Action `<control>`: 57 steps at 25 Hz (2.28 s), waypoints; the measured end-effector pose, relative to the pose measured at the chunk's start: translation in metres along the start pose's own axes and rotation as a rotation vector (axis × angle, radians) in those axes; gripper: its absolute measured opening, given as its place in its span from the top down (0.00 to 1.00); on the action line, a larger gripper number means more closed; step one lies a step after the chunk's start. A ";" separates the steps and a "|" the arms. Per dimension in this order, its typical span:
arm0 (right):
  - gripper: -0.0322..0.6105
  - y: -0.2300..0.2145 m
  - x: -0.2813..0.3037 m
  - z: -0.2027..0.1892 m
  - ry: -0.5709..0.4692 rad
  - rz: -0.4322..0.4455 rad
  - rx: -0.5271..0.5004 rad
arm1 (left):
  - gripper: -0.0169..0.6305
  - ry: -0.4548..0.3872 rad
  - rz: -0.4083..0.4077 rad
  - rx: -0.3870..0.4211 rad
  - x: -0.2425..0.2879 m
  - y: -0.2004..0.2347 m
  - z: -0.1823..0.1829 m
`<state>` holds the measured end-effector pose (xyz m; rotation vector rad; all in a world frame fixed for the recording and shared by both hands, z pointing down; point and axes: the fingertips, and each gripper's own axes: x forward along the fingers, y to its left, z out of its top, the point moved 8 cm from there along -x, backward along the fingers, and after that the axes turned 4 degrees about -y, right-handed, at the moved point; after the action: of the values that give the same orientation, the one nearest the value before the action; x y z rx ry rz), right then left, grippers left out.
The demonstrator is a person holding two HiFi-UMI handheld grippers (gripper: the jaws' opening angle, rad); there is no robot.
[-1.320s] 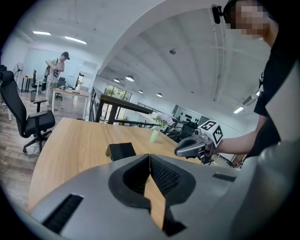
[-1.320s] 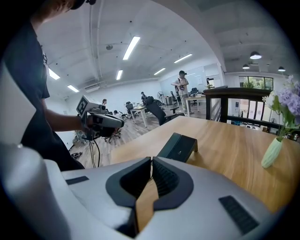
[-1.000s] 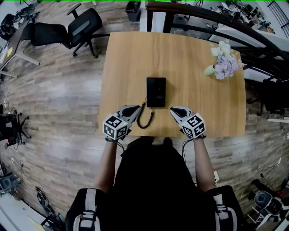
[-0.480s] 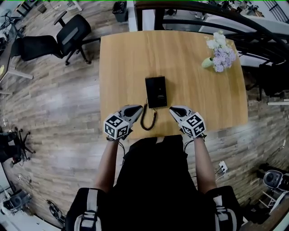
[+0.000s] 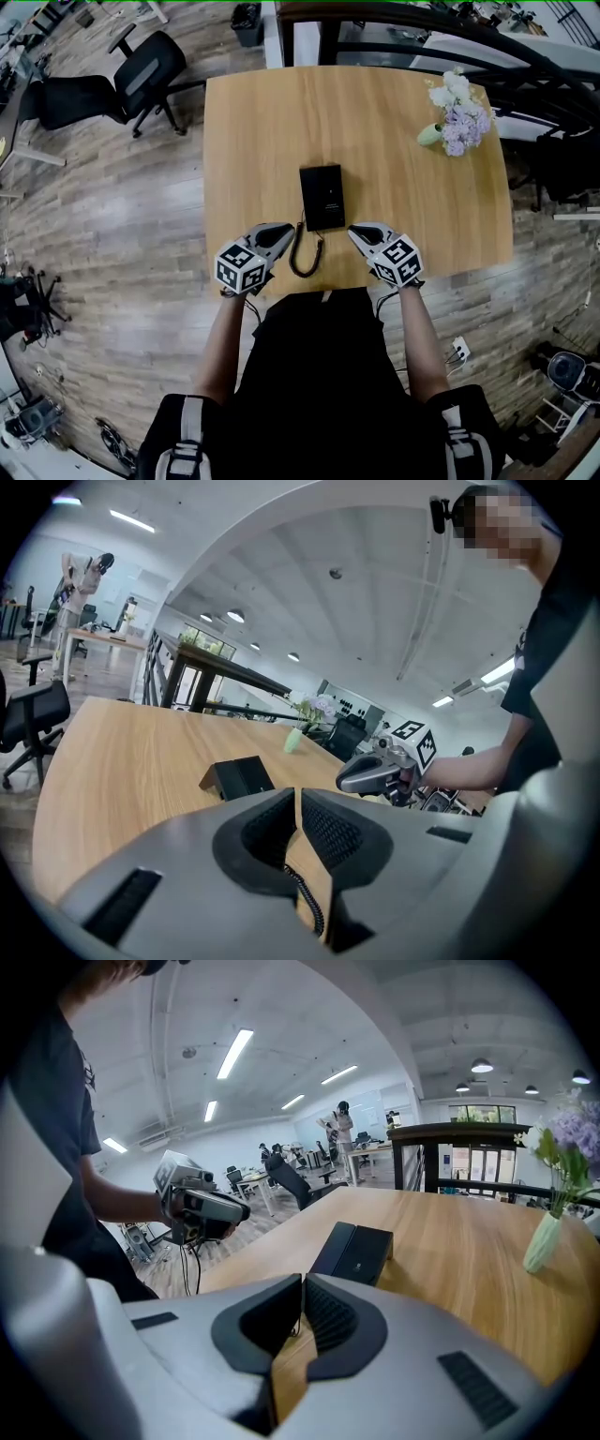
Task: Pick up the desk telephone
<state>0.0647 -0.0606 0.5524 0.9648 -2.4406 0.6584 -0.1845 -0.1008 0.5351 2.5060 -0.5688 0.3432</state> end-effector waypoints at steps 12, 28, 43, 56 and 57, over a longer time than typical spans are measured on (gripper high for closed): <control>0.91 -0.030 0.015 0.005 0.028 0.039 0.011 | 0.94 0.014 0.025 -0.032 0.019 0.016 0.006; 0.91 -0.064 0.045 -0.008 0.062 0.111 0.078 | 0.94 0.107 0.050 -0.098 0.058 0.046 -0.014; 0.66 -0.088 0.075 -0.041 0.117 0.159 0.182 | 0.74 0.152 0.085 -0.205 0.086 0.073 -0.057; 0.57 -0.100 0.105 -0.040 0.102 0.186 0.231 | 0.58 0.181 0.058 -0.290 0.114 0.089 -0.069; 0.57 -0.101 0.106 -0.040 0.103 0.192 0.229 | 0.58 0.184 0.053 -0.299 0.116 0.089 -0.071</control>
<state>0.0751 -0.1571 0.6693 0.7623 -2.4222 1.0467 -0.1323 -0.1672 0.6742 2.1504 -0.5674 0.4671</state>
